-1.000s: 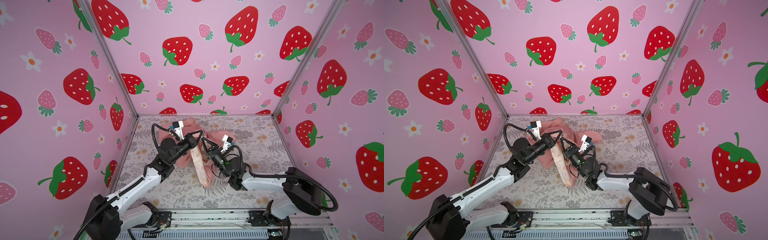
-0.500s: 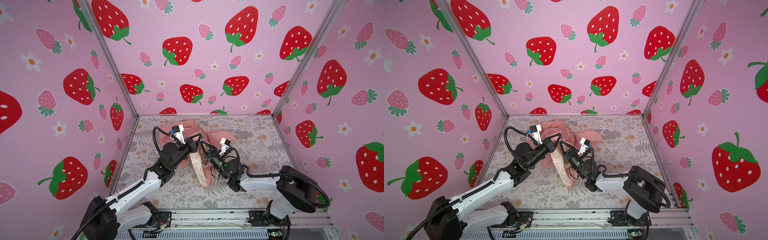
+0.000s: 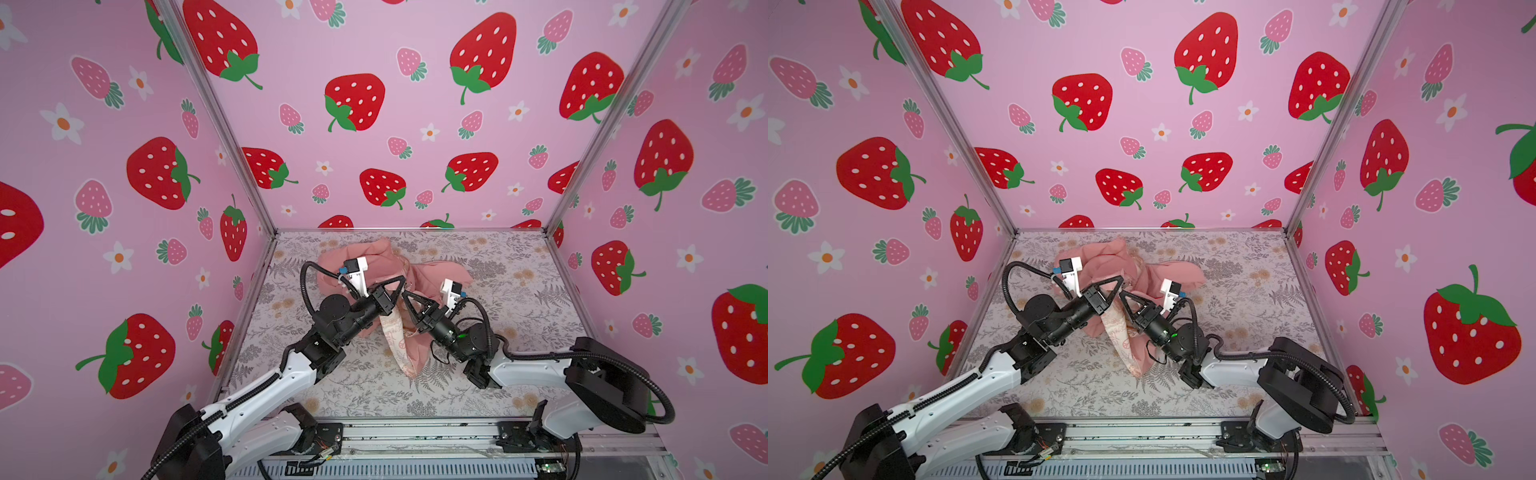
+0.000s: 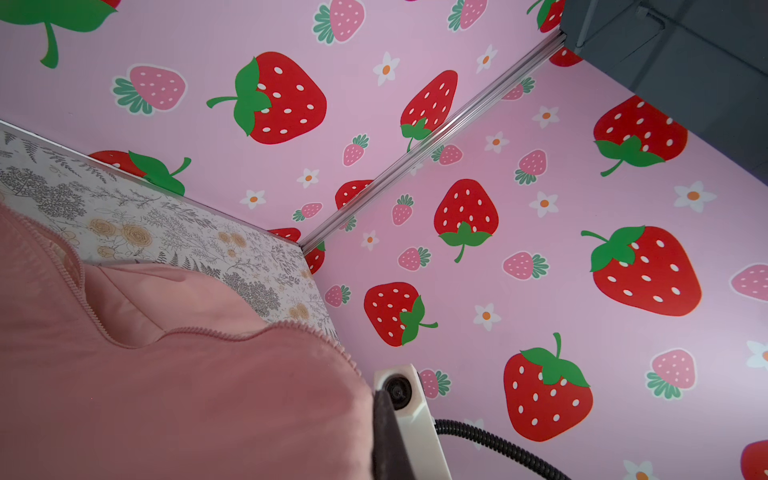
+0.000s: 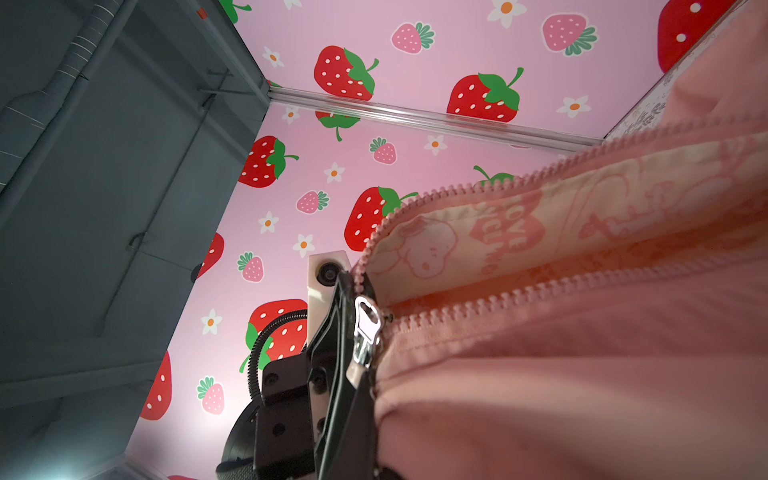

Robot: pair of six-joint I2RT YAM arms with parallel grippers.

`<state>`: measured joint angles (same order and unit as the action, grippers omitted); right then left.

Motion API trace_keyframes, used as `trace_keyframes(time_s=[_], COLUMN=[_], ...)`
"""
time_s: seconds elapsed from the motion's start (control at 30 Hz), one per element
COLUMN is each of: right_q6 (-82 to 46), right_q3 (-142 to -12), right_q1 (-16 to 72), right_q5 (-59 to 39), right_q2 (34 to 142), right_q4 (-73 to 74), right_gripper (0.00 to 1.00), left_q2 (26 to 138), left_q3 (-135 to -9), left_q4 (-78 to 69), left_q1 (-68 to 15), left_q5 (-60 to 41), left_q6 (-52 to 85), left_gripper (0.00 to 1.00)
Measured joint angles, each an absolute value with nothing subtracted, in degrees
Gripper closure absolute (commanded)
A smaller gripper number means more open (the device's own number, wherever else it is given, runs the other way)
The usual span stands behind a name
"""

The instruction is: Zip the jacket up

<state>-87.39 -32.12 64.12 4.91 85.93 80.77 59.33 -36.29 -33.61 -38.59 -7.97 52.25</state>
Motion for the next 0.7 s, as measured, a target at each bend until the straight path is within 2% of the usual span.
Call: trace_keyframes(time_s=[0.3,0.37,0.43,0.53,0.57,0.63,0.7], right_q6=[-87.35,-87.37,-87.37,-87.37,-87.37,-87.37,-87.37], right_q3=[-30.68,-30.11,-29.04,-27.53,-27.22,-27.05,-26.94], right_q1=[62.39,62.06,61.47,61.45,61.41,61.30,61.06], right_q5=[1.89,1.13,-0.69,-5.21,-6.20,-8.14,-9.41], right_q2=[84.97,84.84,84.64,84.36,84.36,84.36,84.36], right_q4=[80.05,79.88,79.42,78.06,77.69,76.82,76.16], right_gripper=[1.00,1.00,1.00,1.00,1.00,1.00,1.00], left_q2=[60.71,60.93,61.12,61.45,61.41,61.32,60.95], left_q3=[-35.90,-35.11,-33.80,-32.01,-31.38,-30.39,-29.78], left_q4=[-34.68,-35.40,-36.05,-36.34,-36.29,-35.79,-35.79], left_q1=[-38.50,-38.28,-38.17,-38.17,-38.30,-38.54,-38.61], left_q5=[-9.06,-9.58,-10.07,-10.68,-10.98,-11.62,-11.77], left_q6=[56.25,58.22,60.40,63.31,64.10,65.63,66.83], left_gripper=[0.99,0.95,0.85,0.81,0.81,0.88,0.91])
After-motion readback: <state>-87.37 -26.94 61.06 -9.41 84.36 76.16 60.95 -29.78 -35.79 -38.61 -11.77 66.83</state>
